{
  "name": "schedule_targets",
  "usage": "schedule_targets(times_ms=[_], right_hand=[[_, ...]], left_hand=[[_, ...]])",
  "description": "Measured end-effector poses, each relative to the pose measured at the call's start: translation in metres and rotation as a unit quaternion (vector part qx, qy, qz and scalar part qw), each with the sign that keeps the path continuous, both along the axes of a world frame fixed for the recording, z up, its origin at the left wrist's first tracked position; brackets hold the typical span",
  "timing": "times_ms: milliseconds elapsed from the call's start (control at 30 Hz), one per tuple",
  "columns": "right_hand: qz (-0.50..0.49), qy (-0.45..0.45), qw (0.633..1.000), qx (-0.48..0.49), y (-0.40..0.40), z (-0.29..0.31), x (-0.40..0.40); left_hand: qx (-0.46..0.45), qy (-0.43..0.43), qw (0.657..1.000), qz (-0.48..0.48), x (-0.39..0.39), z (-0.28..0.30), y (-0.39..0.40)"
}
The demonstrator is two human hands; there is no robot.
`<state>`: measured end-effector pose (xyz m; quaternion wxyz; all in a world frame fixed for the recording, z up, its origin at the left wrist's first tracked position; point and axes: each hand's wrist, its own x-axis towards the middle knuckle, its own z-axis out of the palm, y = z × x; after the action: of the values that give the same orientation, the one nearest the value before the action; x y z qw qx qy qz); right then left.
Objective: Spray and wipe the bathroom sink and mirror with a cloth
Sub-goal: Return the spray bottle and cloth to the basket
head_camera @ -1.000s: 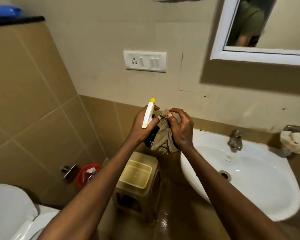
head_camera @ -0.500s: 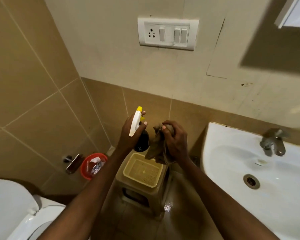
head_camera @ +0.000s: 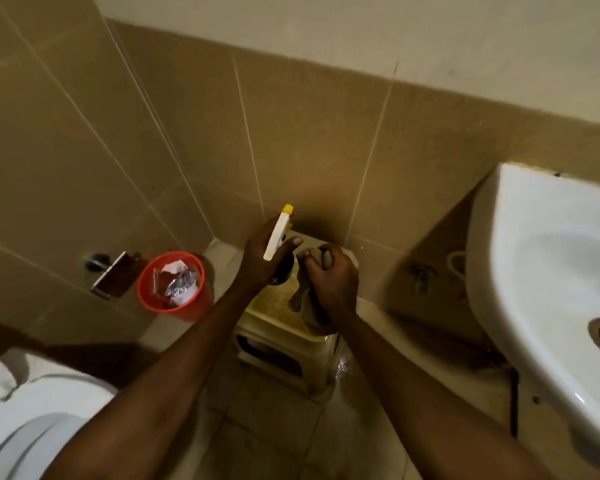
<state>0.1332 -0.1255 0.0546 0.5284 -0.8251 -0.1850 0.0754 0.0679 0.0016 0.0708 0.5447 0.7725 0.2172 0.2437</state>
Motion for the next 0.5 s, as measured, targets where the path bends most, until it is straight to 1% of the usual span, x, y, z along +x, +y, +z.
schedule_targets(times_ms=[133,267,333,433,500], right_hand=[[0.001,0.014,0.999,-0.029,0.014,-0.052,-0.008],[-0.015,0.034,0.999,-0.032,0.029,-0.088,-0.013],[-0.016,0.049,0.998,-0.031,0.037,-0.104,-0.012],[-0.005,0.116,0.993,-0.035,0.04,-0.13,-0.013],[-0.018,0.129,0.989,-0.062,0.035,-0.147,-0.016]], left_hand=[[-0.014,0.006,1.0,0.003,-0.003,-0.055,0.01],[-0.074,0.002,0.997,-0.014,-0.004,-0.097,0.021],[-0.071,0.008,0.997,-0.006,-0.001,-0.117,0.027],[-0.068,0.006,0.998,0.005,0.003,-0.139,0.031],[-0.062,0.02,0.998,-0.003,0.002,-0.152,0.031]])
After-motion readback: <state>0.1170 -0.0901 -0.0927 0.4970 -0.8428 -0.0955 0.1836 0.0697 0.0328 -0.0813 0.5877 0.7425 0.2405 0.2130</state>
